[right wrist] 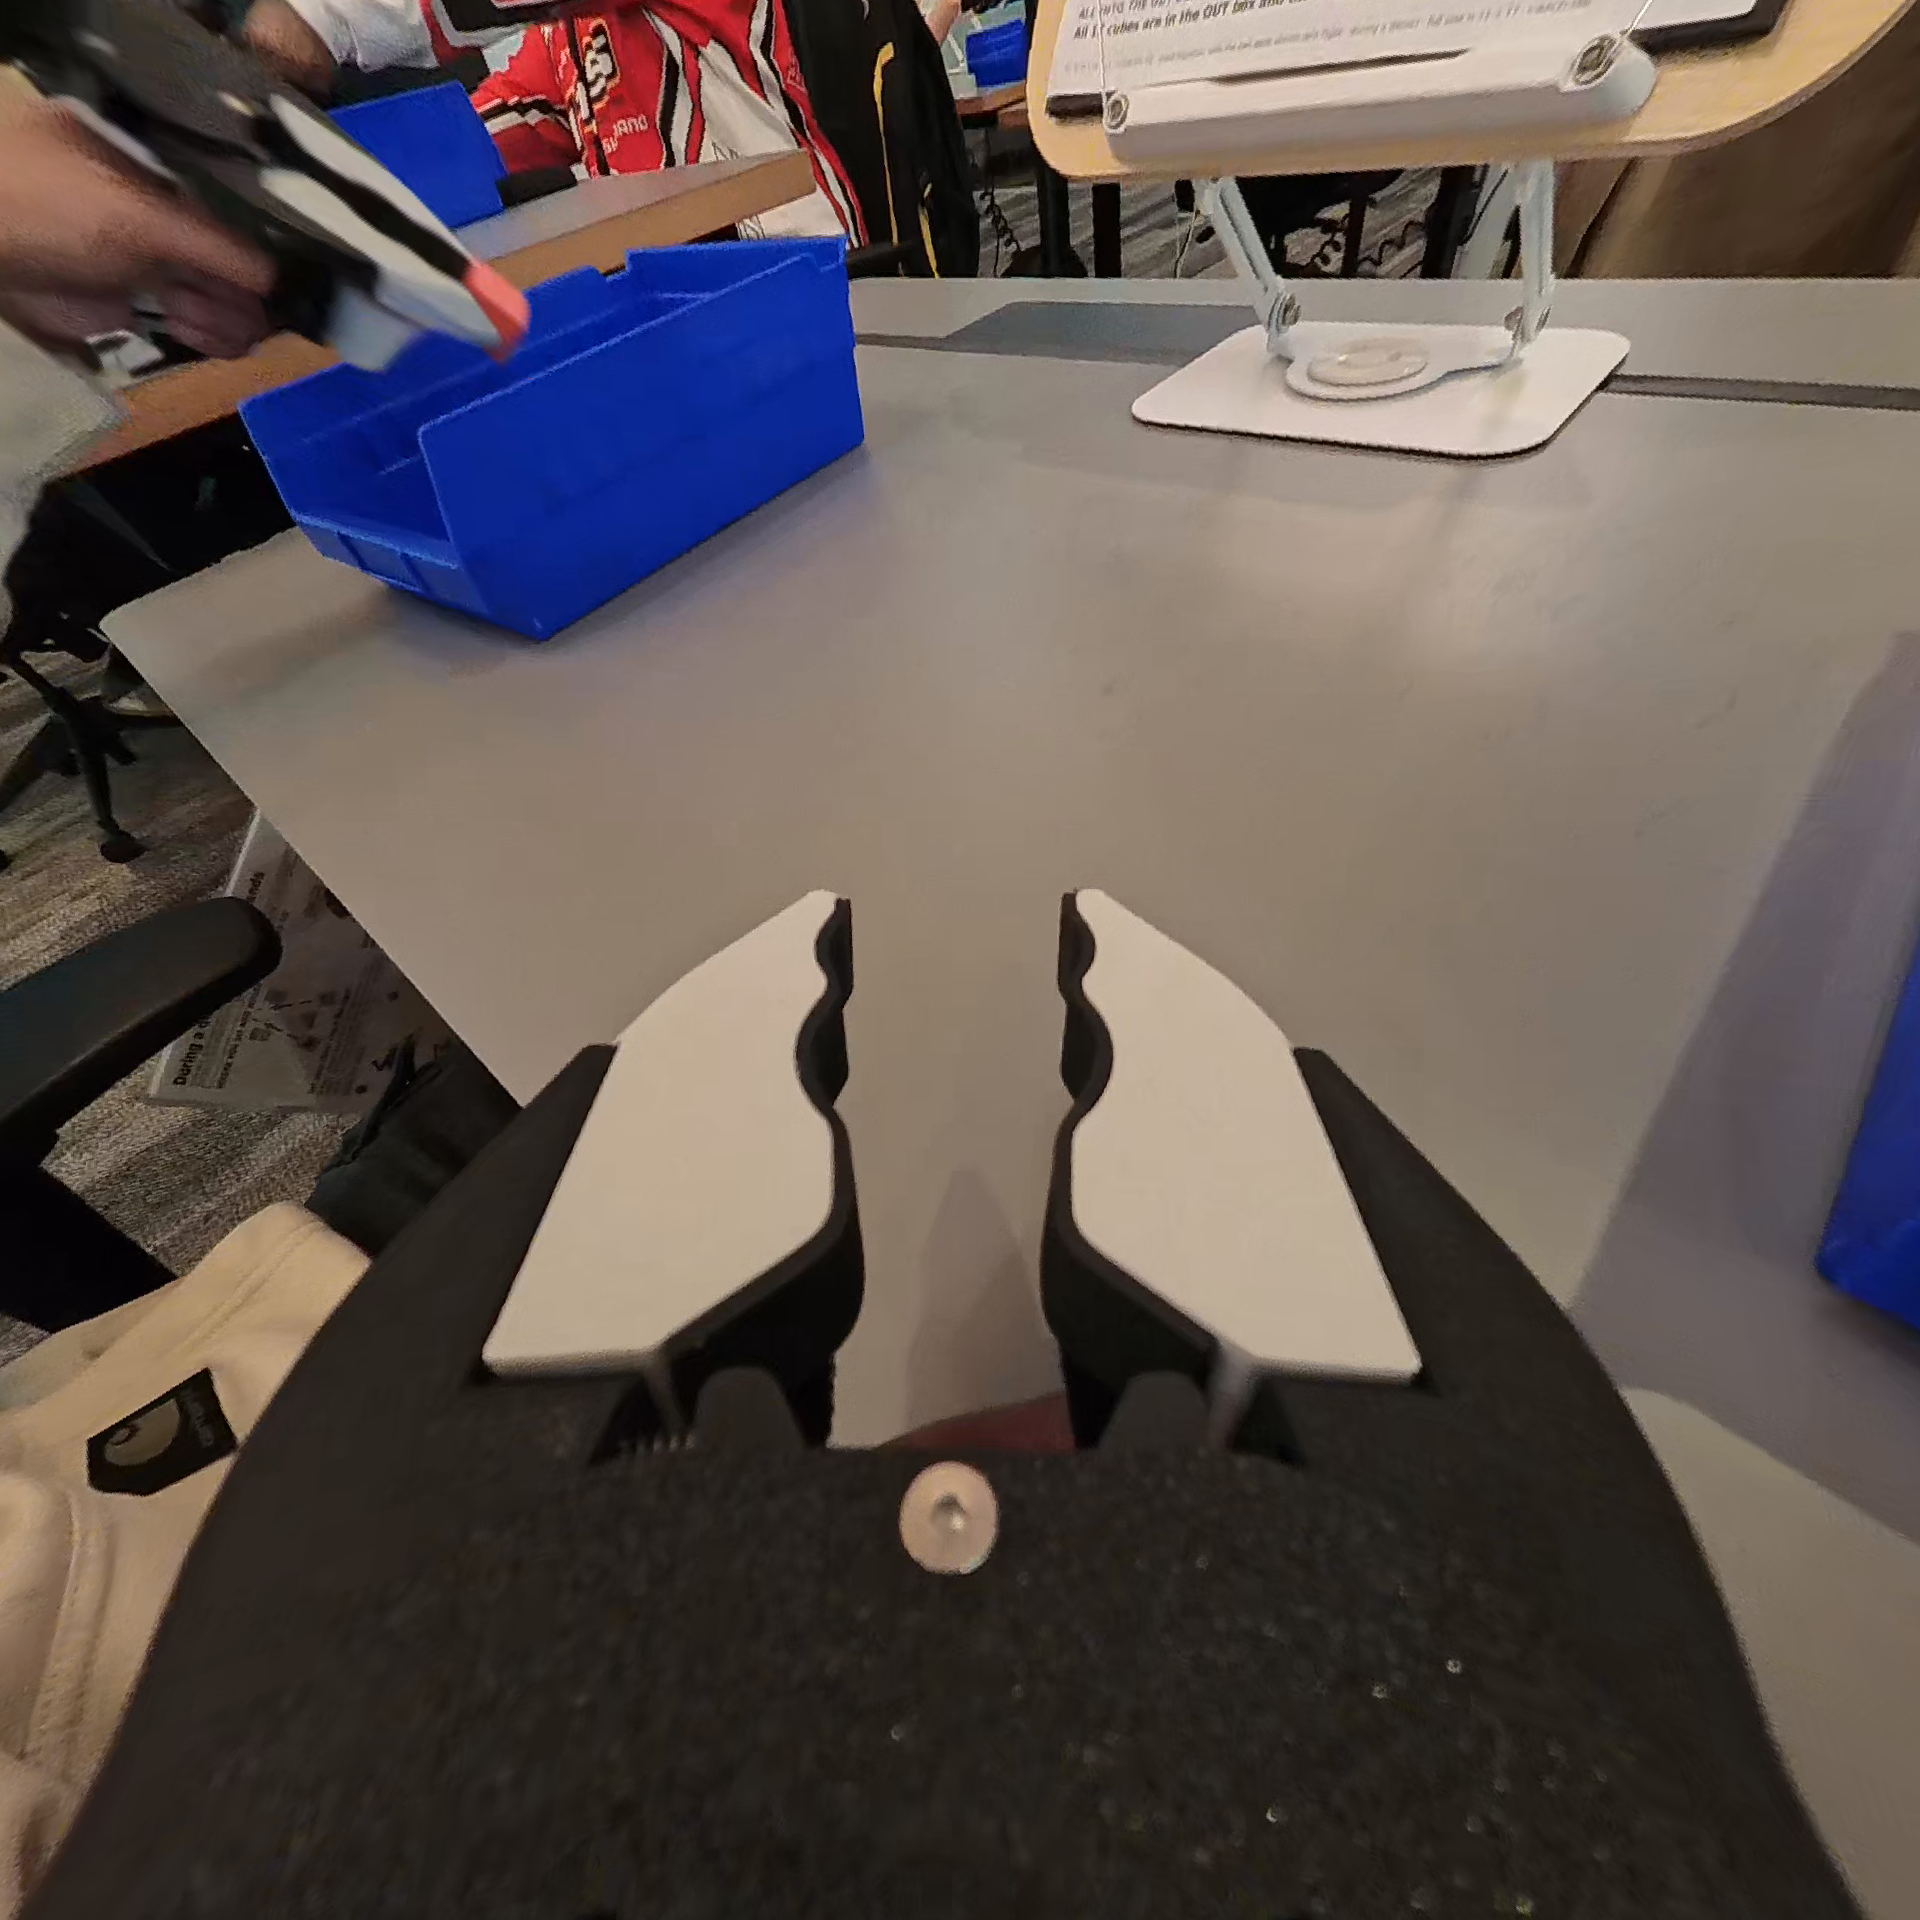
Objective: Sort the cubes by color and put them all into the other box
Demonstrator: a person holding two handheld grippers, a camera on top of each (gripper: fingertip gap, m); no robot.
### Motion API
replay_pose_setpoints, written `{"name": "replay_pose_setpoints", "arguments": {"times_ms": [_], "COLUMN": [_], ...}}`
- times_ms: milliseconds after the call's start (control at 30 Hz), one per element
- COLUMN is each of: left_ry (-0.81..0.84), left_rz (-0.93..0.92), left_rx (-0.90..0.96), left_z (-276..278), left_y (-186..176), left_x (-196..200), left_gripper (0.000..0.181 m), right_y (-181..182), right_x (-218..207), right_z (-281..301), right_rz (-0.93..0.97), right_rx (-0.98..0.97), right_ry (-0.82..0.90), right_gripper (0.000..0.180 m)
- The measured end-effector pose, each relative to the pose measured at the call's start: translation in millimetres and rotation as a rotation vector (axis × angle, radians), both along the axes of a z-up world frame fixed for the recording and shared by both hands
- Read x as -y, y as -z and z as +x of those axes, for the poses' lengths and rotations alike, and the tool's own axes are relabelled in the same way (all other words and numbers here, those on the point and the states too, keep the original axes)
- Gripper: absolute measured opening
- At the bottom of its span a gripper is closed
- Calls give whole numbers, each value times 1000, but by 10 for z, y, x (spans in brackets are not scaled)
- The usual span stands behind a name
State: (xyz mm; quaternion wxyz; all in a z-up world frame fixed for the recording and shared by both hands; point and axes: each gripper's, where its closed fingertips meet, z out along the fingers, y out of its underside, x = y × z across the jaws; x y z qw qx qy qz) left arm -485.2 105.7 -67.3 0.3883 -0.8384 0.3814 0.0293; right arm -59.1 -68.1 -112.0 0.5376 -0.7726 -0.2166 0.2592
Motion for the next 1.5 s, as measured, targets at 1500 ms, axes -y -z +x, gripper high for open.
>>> {"name": "replay_pose_setpoints", "arguments": {"times_ms": [1500], "left_ry": [479], "left_rz": [187], "left_rx": [709], "left_z": [2415], "left_y": [-429], "left_x": [1632], "left_gripper": [62], "right_y": [-471], "right_x": [40], "right_z": [-971], "right_rz": [-429], "right_rx": [-628], "right_ry": [-531], "right_gripper": [29]}}
